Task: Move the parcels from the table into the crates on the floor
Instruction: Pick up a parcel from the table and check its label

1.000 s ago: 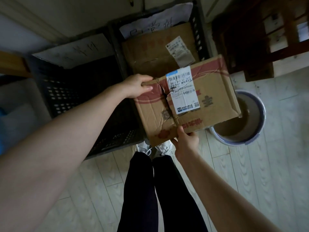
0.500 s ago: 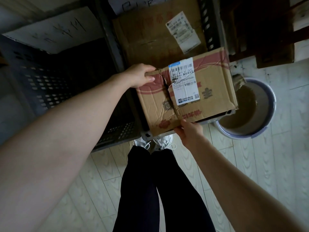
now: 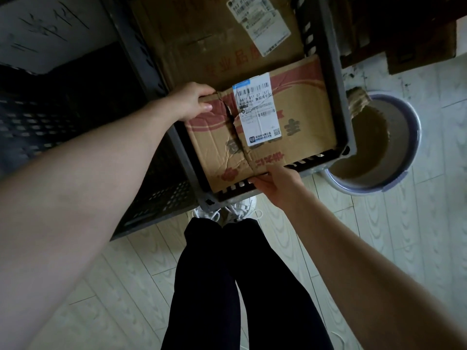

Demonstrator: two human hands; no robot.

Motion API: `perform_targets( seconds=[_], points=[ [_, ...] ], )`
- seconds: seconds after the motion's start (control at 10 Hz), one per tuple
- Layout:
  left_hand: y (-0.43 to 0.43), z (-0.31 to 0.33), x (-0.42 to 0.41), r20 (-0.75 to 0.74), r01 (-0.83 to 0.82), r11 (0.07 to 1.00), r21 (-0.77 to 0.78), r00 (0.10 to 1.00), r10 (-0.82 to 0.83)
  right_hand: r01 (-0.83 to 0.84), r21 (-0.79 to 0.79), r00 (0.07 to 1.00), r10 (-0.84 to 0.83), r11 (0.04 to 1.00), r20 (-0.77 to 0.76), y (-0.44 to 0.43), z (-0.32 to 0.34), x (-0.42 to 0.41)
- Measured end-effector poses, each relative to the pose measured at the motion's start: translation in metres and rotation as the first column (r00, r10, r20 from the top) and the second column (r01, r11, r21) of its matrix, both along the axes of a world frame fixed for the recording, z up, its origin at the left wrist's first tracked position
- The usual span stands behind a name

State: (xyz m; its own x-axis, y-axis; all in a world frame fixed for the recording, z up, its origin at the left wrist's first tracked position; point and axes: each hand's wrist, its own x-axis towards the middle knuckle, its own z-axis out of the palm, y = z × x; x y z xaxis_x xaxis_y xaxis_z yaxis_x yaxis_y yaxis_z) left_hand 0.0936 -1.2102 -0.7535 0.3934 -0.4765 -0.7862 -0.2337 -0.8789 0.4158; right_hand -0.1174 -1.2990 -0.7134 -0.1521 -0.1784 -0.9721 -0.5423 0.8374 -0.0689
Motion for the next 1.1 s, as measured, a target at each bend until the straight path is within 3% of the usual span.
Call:
perform_targets(
  seconds=[0.2, 0.3, 0.5, 0.6, 0.7, 0.8, 0.9, 1.0, 1.1],
  points=[
    [-0.001, -0.021, -0.012, 0.018, -0.031, 0.998, 0.056, 0.999, 0.03, -0.027, -0.129, 0.999, 0.029, 0.991, 0.016, -0.012, -0.015, 0.0],
    [0.0, -0.026, -0.018, 0.072, -0.035, 0.998, 0.053, 0.997, 0.031, -0.23, -0.285, 0.972, 0.233, 0.93, -0.023, -0.019, -0.028, 0.0],
    [0.002, -0.028, -0.036, 0.277, 0.166, 0.979, 0.116, 0.942, -0.192, -0.571, -0.405, 0.809, 0.574, 0.714, -0.129, -0.029, -0.035, 0.001],
    [0.006, -0.028, -0.05, 0.414, 0.328, 0.907, 0.264, 0.811, -0.414, -0.694, -0.413, 0.697, 0.695, 0.59, -0.177, -0.035, -0.035, 0.003],
    [0.011, -0.031, -0.057, 0.371, 0.402, 0.827, 0.393, 0.754, -0.543, -0.788, -0.399, 0.576, 0.791, 0.469, -0.206, -0.041, -0.041, 0.005],
    [0.011, -0.034, -0.056, 0.259, 0.438, 0.774, 0.457, 0.767, -0.587, -0.842, -0.326, 0.504, 0.842, 0.429, -0.192, -0.048, -0.049, 0.011],
    [0.009, -0.035, -0.058, 0.209, 0.434, 0.787, 0.438, 0.802, -0.559, -0.852, -0.244, 0.508, 0.845, 0.464, -0.166, -0.051, -0.057, 0.016],
    [0.009, -0.037, -0.061, 0.176, 0.422, 0.796, 0.434, 0.827, -0.534, -0.751, -0.21, 0.656, 0.742, 0.626, -0.137, -0.05, -0.059, 0.022],
    [0.008, -0.037, -0.06, 0.166, 0.381, 0.833, 0.401, 0.864, -0.475, -0.849, -0.087, 0.528, 0.84, 0.52, -0.129, -0.052, -0.038, 0.029]
  ],
)
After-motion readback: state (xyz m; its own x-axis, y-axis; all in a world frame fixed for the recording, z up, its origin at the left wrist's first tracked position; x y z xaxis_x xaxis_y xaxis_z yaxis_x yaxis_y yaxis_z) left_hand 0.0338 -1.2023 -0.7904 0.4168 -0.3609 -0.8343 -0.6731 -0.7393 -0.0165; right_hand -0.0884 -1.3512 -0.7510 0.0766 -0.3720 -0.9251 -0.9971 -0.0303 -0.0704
